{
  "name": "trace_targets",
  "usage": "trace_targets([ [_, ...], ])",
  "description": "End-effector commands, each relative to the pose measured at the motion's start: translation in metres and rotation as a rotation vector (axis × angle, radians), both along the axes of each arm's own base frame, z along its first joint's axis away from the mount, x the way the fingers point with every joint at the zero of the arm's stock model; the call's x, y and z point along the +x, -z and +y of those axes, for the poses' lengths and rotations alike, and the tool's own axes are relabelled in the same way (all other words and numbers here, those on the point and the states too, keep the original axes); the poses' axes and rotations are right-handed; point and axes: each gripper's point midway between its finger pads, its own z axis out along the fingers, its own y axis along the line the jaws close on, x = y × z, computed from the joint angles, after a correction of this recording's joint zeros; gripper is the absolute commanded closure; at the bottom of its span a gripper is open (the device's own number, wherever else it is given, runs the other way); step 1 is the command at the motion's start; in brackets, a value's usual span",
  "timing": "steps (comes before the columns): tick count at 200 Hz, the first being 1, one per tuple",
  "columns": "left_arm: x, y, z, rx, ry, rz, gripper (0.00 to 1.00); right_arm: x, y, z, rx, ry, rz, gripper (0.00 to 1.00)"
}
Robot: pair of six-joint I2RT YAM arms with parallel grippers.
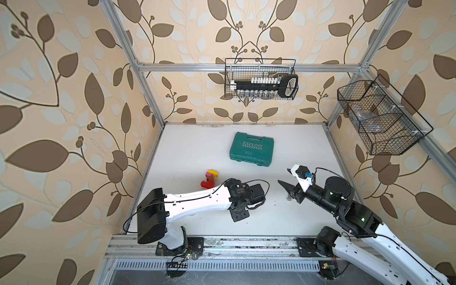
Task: Assemble the letter s with lego
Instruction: Place the lego brick at the center of the board.
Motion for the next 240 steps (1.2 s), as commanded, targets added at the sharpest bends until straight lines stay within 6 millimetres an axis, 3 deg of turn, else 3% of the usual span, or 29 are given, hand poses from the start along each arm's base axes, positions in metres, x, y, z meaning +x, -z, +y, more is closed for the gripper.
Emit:
trace_targets([
  [1, -0.004, 0.018, -0.017, -0.002, 0.045, 0.027, 0.89, -0.002, 0.011, -0.005, -0.012, 0.018, 0.031, 0.45],
  [51, -0.013, 0.052, -0.033, 0.041, 0.147, 0.083, 0.89, -0.005, 0.014, -0.009, -0.031, 0.018, 0.027, 0.45],
  [102, -0.013, 0.080, -0.033, 0.104, 0.225, 0.115, 0.81, -0.010, 0.018, -0.010, -0.023, 0.011, 0.031, 0.44],
  [156, -0.009, 0.086, -0.029, 0.128, 0.243, 0.087, 0.57, -0.012, 0.024, -0.008, -0.015, 0.000, 0.051, 0.43],
  [175, -0.006, 0.075, -0.028, 0.111, 0.242, 0.060, 0.44, -0.013, 0.022, -0.007, -0.006, -0.012, 0.045, 0.43],
  [201, -0.004, 0.040, -0.030, 0.042, 0.229, 0.015, 0.27, -0.019, 0.015, 0.001, 0.031, -0.072, 0.025, 0.42],
  [240, 0.000, -0.039, -0.029, -0.158, 0.109, -0.078, 0.23, -0.034, 0.019, 0.026, 0.202, -0.213, 0.030, 0.44],
])
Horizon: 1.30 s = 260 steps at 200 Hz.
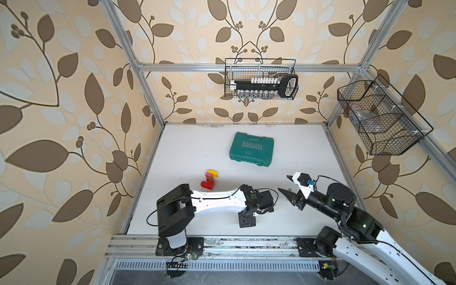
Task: Assemble the letter s with lego
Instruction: Place the lego brick at the center of the board, then pick up the lego brick from the center of the board.
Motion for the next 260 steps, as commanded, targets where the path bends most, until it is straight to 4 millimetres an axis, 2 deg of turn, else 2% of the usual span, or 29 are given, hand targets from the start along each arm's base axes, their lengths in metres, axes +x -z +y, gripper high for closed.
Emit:
trace_targets([
  [1, 0.001, -0.062, 0.002, -0.143, -0.084, -0.068, 0.23, -0.010, 0.000, 0.019, 0.147, -0.101, 0.023, 0.44],
  [24, 0.015, -0.106, 0.014, -0.303, -0.225, -0.155, 0.20, -0.008, 0.025, 0.029, 0.276, -0.095, 0.089, 0.45],
  [39, 0.026, -0.121, 0.024, -0.415, -0.328, -0.170, 0.19, -0.012, 0.051, 0.038, 0.295, -0.091, 0.109, 0.46],
  [57, 0.042, -0.135, 0.043, -0.521, -0.467, -0.187, 0.18, -0.022, 0.084, 0.051, 0.218, -0.091, 0.119, 0.45],
  [88, 0.066, -0.150, 0.075, -0.649, -0.647, -0.232, 0.14, -0.044, 0.132, 0.072, 0.063, -0.136, 0.129, 0.45],
  [129, 0.083, -0.152, 0.087, -0.694, -0.737, -0.238, 0.11, -0.062, 0.185, 0.086, -0.083, -0.194, 0.169, 0.43],
  [157, 0.090, -0.147, 0.085, -0.715, -0.774, -0.216, 0.11, -0.060, 0.203, 0.086, -0.136, -0.190, 0.157, 0.41],
  [260, 0.097, -0.137, 0.083, -0.731, -0.818, -0.161, 0.11, -0.055, 0.236, 0.107, -0.295, -0.250, 0.134, 0.38],
])
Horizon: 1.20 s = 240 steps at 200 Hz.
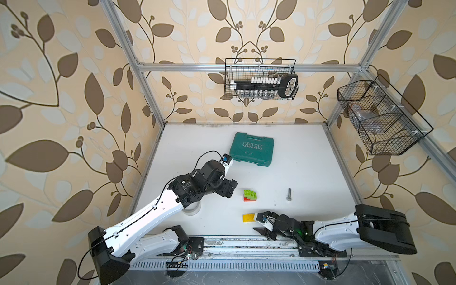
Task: Assemble the letter s with lego
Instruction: Pick up the lego brick from the center of the board.
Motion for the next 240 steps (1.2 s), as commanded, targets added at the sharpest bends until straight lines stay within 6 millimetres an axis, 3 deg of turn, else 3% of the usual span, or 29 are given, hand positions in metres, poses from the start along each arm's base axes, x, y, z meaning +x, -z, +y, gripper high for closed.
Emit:
trace_targets([
  [1, 0.003, -0.003, -0.004, -0.037, -0.005, 0.000, 0.11, 0.006, -0.011, 0.018, 0.036, -0.019, -0.023, 0.38],
  [51, 0.003, -0.003, -0.002, -0.040, -0.007, 0.001, 0.11, 0.013, 0.015, 0.019, 0.005, 0.022, 0.048, 0.41],
  [73, 0.003, -0.004, -0.001, -0.039, -0.005, 0.004, 0.11, 0.005, 0.022, 0.019, 0.019, 0.025, 0.111, 0.48],
  [104, 0.002, -0.003, 0.000, -0.039, -0.005, 0.007, 0.11, -0.012, 0.022, 0.019, -0.001, 0.012, 0.090, 0.50],
  [158, 0.004, -0.006, -0.003, -0.051, 0.004, 0.003, 0.11, -0.001, 0.017, 0.001, 0.004, 0.118, 0.062, 0.43],
  [240, 0.006, -0.008, -0.005, -0.057, 0.010, 0.001, 0.11, -0.010, 0.028, 0.009, -0.048, 0.070, 0.078, 0.48],
])
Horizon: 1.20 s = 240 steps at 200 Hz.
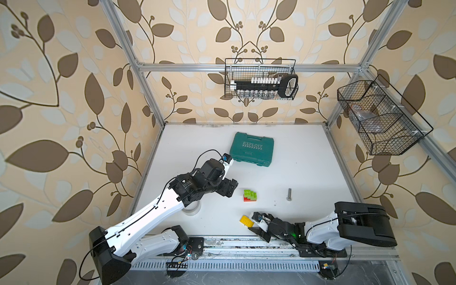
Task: Assemble the letter s with lego
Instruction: Pick up the lego brick from the center of the board.
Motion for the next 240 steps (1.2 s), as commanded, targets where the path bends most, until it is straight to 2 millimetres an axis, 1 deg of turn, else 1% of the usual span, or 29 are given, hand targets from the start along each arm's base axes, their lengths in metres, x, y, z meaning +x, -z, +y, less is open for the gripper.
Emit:
trace_targets([
  [1, 0.005, -0.010, -0.002, -0.033, -0.001, -0.021, 0.11, -0.007, 0.023, -0.010, -0.113, -0.020, 0.021, 0.48],
  [24, 0.004, -0.009, -0.002, -0.031, 0.001, -0.018, 0.12, -0.010, 0.028, -0.008, -0.138, -0.038, 0.028, 0.51],
  [43, 0.004, -0.010, -0.001, -0.029, 0.002, -0.019, 0.12, -0.011, 0.032, -0.011, -0.161, -0.030, 0.031, 0.53],
  [82, 0.004, -0.008, 0.000, -0.028, -0.001, -0.016, 0.11, -0.008, 0.030, -0.019, -0.171, 0.015, 0.019, 0.53],
  [106, 0.004, -0.009, 0.000, -0.031, 0.000, -0.018, 0.11, -0.009, 0.029, -0.020, -0.177, 0.021, 0.019, 0.54],
  [153, 0.004, -0.009, 0.001, -0.030, -0.002, -0.019, 0.11, -0.012, 0.036, -0.018, -0.210, 0.008, 0.024, 0.61],
  [213, 0.005, -0.012, 0.001, -0.038, -0.005, -0.025, 0.11, -0.011, 0.036, -0.019, -0.215, 0.020, 0.017, 0.63],
  [240, 0.004, -0.014, 0.001, -0.042, -0.006, -0.029, 0.11, -0.009, 0.036, -0.021, -0.215, 0.035, 0.013, 0.63],
])
